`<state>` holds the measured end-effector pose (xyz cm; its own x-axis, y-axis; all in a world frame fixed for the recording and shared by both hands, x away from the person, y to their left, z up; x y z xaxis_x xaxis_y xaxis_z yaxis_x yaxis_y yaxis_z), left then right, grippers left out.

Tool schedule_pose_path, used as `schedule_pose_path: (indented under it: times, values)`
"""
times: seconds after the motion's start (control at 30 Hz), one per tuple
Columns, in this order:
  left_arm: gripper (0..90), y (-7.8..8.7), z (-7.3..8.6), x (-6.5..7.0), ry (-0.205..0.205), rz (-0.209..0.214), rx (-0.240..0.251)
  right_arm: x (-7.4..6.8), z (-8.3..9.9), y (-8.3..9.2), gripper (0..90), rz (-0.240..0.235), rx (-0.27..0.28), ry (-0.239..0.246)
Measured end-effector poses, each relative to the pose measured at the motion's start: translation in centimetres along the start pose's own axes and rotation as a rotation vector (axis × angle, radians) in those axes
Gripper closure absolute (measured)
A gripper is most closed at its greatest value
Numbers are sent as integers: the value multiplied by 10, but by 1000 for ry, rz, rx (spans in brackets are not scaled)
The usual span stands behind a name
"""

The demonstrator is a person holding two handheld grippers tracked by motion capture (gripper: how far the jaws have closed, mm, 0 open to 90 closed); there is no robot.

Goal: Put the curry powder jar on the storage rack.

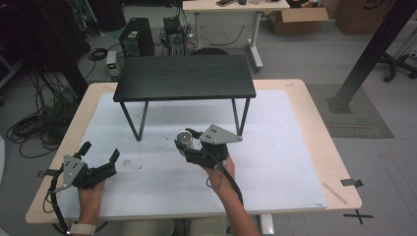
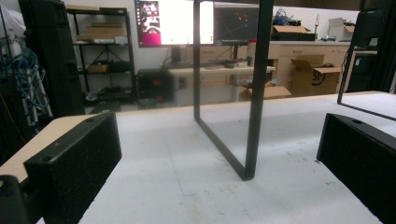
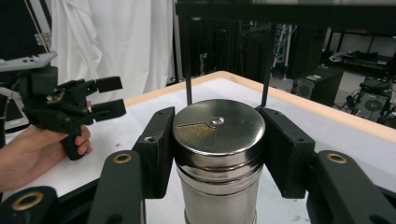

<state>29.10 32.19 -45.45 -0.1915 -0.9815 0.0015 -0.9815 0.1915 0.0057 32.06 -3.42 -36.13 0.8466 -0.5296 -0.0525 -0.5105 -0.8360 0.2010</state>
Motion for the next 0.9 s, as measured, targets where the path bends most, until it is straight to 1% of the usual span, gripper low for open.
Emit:
schedule_pose_path:
  times: [0.07, 0.13, 0.27, 0.33, 0.43, 0.57, 0.6, 0.9]
  values:
    - [2, 0, 0, 0, 0, 0, 0, -1, -6, 1, 485, -7, 1, 2]
    - [2, 0, 0, 0, 0, 0, 0, -1, -8, 1, 484, -8, 1, 3]
    - [2, 0, 0, 0, 0, 0, 0, -2, -21, 3, 485, -22, 4, 2]
    - [2, 0, 0, 0, 0, 0, 0, -2, -23, 3, 485, -25, 5, 2]
    - [2, 0, 0, 0, 2, 0, 1, -2, -34, 4, 485, -37, 6, 4]
    - [2, 0, 0, 0, 3, 0, 2, -2, -40, 4, 485, -44, 5, 3]
    - [2, 0, 0, 0, 3, 0, 2, -2, -46, 4, 485, -49, 4, 8]
    - [3, 0, 0, 0, 2, 0, 2, 0, -61, 5, 485, -59, 6, 13]
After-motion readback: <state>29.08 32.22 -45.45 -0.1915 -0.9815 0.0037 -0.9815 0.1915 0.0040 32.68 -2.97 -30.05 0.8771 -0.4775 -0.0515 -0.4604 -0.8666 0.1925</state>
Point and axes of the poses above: each handheld gripper's, and its own axes: y roughly backward along the jaws, z roughly out of its underside, x roughly to its right, the point moved 2 cm from there along -y, roughly forward along the jaws, and after that the axes turned 3 degrees about -z, right-handed, at the moved point
